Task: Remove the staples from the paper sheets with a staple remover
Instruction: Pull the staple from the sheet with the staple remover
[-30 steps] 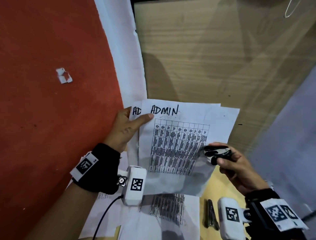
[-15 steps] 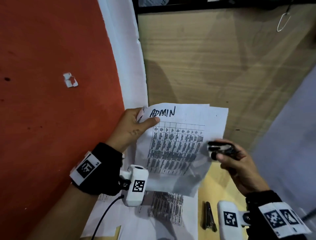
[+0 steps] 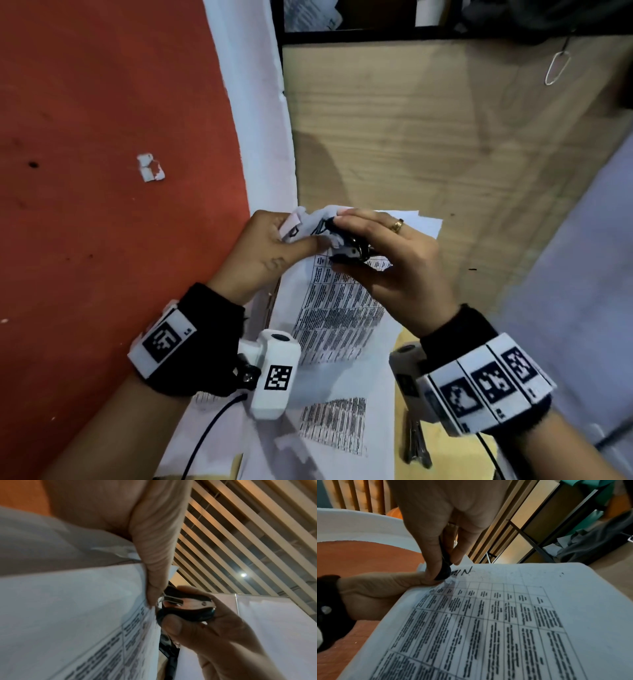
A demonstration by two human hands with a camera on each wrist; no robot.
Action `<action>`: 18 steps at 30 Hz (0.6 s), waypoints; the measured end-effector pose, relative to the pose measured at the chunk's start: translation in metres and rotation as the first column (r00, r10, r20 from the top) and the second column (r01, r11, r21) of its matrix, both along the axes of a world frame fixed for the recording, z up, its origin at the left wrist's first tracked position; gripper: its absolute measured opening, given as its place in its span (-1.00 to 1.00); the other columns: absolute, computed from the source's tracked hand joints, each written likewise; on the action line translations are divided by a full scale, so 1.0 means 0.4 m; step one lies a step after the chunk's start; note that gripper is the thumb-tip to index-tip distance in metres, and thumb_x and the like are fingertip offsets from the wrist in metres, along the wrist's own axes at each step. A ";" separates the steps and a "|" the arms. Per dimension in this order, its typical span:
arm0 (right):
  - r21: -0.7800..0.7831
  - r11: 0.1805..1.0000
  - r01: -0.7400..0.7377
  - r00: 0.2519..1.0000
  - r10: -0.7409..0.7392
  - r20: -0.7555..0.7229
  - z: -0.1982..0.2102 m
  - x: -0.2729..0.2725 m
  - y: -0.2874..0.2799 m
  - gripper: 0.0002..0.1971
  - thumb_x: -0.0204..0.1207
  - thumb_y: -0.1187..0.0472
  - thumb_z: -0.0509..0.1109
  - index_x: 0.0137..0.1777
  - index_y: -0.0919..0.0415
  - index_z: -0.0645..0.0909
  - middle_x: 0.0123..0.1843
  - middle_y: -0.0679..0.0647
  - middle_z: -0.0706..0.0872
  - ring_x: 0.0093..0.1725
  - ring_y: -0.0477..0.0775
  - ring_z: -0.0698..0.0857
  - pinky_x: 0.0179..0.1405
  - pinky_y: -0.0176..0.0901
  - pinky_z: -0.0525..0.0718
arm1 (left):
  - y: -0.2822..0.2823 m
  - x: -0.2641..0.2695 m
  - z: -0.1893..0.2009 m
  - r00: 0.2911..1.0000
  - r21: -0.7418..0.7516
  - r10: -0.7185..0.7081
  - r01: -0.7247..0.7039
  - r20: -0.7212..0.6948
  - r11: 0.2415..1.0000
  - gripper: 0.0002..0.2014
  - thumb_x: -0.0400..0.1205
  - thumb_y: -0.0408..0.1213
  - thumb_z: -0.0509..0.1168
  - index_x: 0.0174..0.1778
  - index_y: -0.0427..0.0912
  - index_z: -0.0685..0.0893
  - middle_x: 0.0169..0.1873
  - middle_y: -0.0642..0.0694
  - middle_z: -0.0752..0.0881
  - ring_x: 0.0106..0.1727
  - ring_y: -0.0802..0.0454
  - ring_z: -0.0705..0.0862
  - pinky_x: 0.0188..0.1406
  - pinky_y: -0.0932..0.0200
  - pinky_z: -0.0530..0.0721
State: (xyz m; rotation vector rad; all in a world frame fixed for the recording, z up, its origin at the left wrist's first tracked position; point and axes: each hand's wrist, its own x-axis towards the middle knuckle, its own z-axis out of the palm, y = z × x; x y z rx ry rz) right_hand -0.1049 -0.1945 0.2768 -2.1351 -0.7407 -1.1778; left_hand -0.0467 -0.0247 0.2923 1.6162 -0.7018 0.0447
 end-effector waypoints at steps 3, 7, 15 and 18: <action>-0.040 0.999 0.001 1.000 -0.002 -0.019 0.012 -0.008 -0.001 -0.59 0.30 0.30 0.58 0.18 0.29 0.69 0.19 0.10 0.72 0.15 -0.06 0.69 0.06 -0.08 0.72 | 0.004 -0.008 0.003 1.000 -0.007 -0.001 0.001 -0.018 1.000 -0.58 0.38 -0.24 0.52 -0.05 -0.55 0.68 -0.11 -0.41 0.73 -0.10 -0.06 0.63 -0.05 -0.01 0.52; -0.074 0.997 0.024 1.000 -0.023 0.008 0.020 -0.016 0.000 -0.61 0.28 0.31 0.59 0.14 0.28 0.72 0.14 0.10 0.75 0.09 0.02 0.74 0.02 -0.01 0.73 | 0.001 -0.030 0.015 1.000 -0.007 0.010 -0.011 -0.024 1.000 -0.92 0.49 -0.49 0.43 -0.12 -0.37 0.75 -0.17 -0.24 0.78 -0.17 0.04 0.69 -0.11 0.19 0.63; -0.150 0.984 0.093 0.993 -0.081 0.087 0.037 -0.028 0.007 -0.64 0.26 0.30 0.60 0.08 0.27 0.74 0.07 0.10 0.78 -0.01 0.13 0.78 -0.15 0.03 0.75 | 0.001 -0.048 0.028 0.998 -0.054 -0.049 0.047 -0.028 0.997 -0.72 0.38 -0.35 0.51 -0.07 -0.45 0.75 -0.12 -0.31 0.76 -0.10 -0.01 0.68 -0.01 0.11 0.61; -0.164 0.982 0.093 0.993 -0.079 0.089 0.038 -0.030 0.007 -0.66 0.25 0.30 0.59 0.06 0.29 0.74 0.04 0.12 0.78 -0.02 0.17 0.78 -0.17 0.06 0.75 | 0.002 -0.055 0.030 0.997 -0.062 -0.074 0.073 -0.025 0.995 -0.72 0.34 -0.29 0.49 -0.08 -0.34 0.77 -0.12 -0.21 0.77 -0.09 0.04 0.70 0.03 0.18 0.64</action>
